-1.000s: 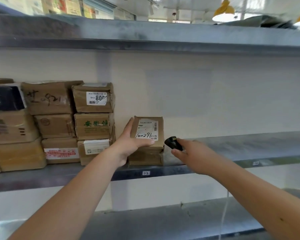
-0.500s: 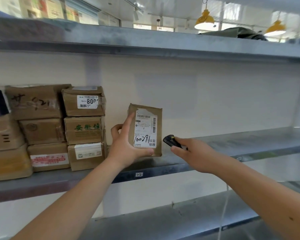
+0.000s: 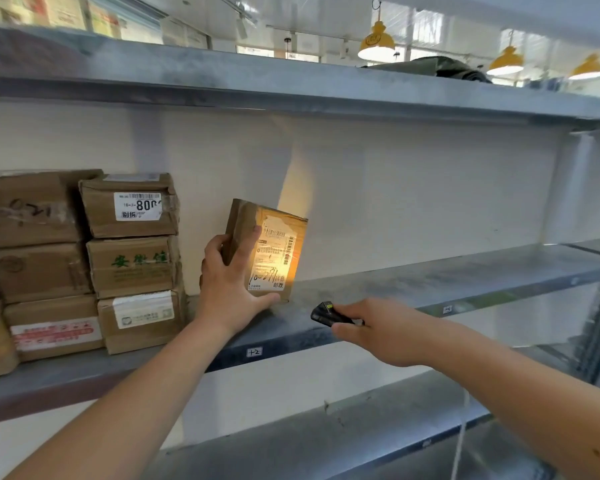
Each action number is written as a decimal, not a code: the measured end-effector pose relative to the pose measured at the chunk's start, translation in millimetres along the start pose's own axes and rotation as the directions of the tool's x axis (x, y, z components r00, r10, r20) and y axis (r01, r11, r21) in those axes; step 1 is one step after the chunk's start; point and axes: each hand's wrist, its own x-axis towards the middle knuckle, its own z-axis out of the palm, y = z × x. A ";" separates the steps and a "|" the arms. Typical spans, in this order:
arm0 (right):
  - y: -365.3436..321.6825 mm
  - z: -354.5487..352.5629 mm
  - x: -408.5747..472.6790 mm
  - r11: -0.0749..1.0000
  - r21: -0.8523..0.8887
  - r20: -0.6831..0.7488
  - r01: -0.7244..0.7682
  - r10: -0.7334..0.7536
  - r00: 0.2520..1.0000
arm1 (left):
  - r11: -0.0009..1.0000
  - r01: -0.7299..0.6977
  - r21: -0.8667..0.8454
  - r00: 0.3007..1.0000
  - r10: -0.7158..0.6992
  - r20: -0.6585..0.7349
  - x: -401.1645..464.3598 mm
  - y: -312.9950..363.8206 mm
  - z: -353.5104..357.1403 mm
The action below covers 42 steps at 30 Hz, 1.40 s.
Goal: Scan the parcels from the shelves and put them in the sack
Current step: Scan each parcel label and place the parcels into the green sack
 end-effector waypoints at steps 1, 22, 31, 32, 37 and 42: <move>0.1 0.5 -0.7 1.000 -0.008 0.006 0.002 -0.002 1.000 | 1.000 -0.003 0.010 1.000 0.003 0.003 0.4 -0.4 0.4; 11.5 -1.5 10.0 0.995 0.097 -0.074 0.018 -0.010 0.997 | 0.996 -0.001 -0.093 1.000 0.002 0.006 11.4 -6.7 13.8; 24.0 -1.1 18.9 0.994 0.107 -0.134 -0.034 0.048 0.990 | 0.846 0.193 -0.496 0.980 -0.187 0.064 8.2 6.4 35.3; 25.8 -0.6 19.7 0.994 0.101 -0.136 -0.040 0.054 0.989 | 0.835 0.199 -0.512 0.979 -0.189 0.073 6.8 9.3 36.5; 34.7 2.3 21.4 0.988 0.120 -0.155 -0.102 0.120 0.981 | 0.797 0.214 -0.564 0.977 -0.186 0.108 0.8 22.7 40.2; 43.5 2.5 17.1 0.982 0.155 -0.194 -0.110 0.139 0.971 | 0.756 0.224 -0.615 0.974 -0.164 0.153 -0.8 33.4 39.0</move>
